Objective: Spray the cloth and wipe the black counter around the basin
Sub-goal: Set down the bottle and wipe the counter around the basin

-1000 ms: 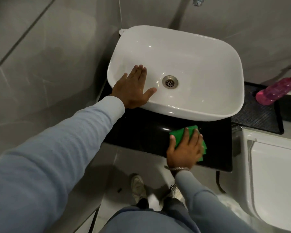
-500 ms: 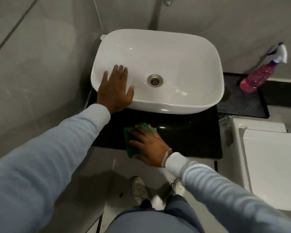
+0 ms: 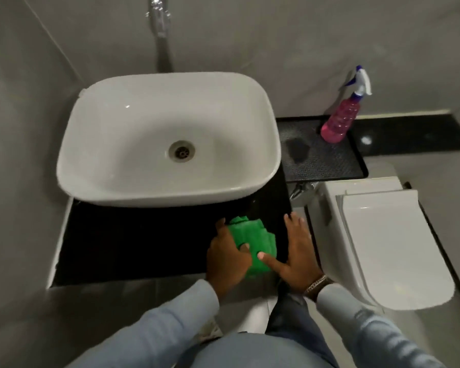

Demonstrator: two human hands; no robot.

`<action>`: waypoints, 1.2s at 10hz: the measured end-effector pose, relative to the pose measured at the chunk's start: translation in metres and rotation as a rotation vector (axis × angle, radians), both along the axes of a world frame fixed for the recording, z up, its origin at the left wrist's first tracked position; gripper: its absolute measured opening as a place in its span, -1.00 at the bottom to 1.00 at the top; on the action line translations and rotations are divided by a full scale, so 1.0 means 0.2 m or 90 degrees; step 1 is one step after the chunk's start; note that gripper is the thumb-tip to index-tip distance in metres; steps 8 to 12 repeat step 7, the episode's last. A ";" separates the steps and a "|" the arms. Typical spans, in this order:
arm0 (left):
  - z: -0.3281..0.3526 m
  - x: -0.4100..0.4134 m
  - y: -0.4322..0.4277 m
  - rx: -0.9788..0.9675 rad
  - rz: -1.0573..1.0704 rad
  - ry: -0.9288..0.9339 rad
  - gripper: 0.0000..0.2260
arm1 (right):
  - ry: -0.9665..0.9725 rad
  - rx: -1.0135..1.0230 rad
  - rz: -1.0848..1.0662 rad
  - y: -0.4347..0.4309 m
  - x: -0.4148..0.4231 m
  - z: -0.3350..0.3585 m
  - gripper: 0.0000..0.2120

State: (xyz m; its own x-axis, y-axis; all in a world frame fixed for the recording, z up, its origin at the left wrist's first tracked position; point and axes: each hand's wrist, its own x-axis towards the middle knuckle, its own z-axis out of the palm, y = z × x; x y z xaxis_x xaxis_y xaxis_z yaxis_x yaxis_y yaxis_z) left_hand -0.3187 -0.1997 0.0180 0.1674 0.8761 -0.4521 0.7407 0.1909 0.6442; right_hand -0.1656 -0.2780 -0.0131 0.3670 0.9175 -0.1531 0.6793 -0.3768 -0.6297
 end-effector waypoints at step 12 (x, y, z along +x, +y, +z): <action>-0.24 1.62 0.93 -0.140 0.214 -0.172 -0.57 | 0.461 -0.104 -0.202 1.16 1.47 -0.29 -0.36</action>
